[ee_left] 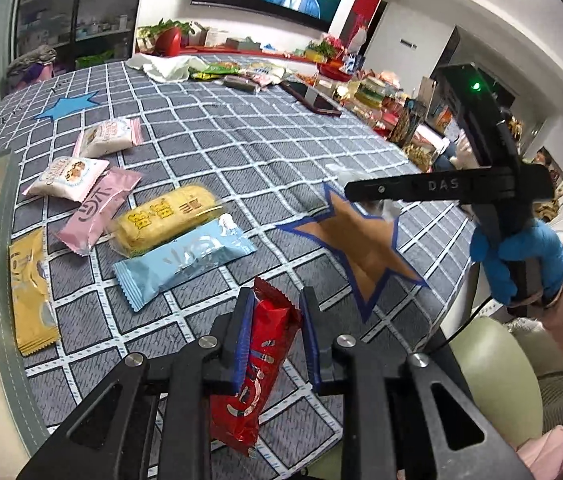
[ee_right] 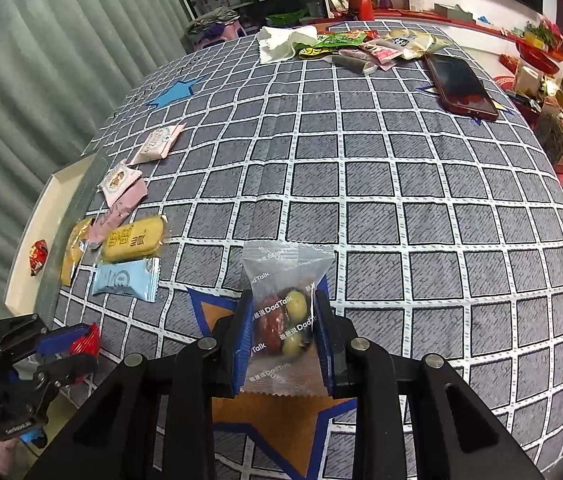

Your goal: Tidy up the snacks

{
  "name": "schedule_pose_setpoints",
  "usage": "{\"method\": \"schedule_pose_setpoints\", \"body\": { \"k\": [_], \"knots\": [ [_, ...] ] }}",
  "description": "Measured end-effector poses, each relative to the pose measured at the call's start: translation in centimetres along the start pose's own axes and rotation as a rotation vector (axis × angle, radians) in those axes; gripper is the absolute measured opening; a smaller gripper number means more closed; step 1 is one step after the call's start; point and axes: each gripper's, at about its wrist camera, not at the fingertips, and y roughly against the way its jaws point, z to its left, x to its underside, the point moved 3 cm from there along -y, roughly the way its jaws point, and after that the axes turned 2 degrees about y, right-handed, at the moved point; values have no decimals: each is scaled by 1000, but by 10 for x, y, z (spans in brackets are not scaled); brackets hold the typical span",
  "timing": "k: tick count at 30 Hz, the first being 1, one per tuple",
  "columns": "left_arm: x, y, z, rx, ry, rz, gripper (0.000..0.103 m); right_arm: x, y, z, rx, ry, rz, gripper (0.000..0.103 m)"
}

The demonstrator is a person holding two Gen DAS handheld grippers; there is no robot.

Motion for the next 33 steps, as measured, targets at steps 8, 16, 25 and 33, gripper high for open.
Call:
{"method": "schedule_pose_setpoints", "body": {
  "k": [8,16,25,33],
  "knots": [
    [13,4,-3,-104,-181,64,66,6,-2,-1,-18,-13,8,30],
    [39,-5,0,-170,-257,136,69,9,0,-3,-25,-17,14,30],
    [39,-8,-6,-167,-168,103,41,5,-17,-5,20,-44,44,65],
    [37,-1,0,-80,42,13,22,12,-20,14,122,74,54,30]
  ]
}}
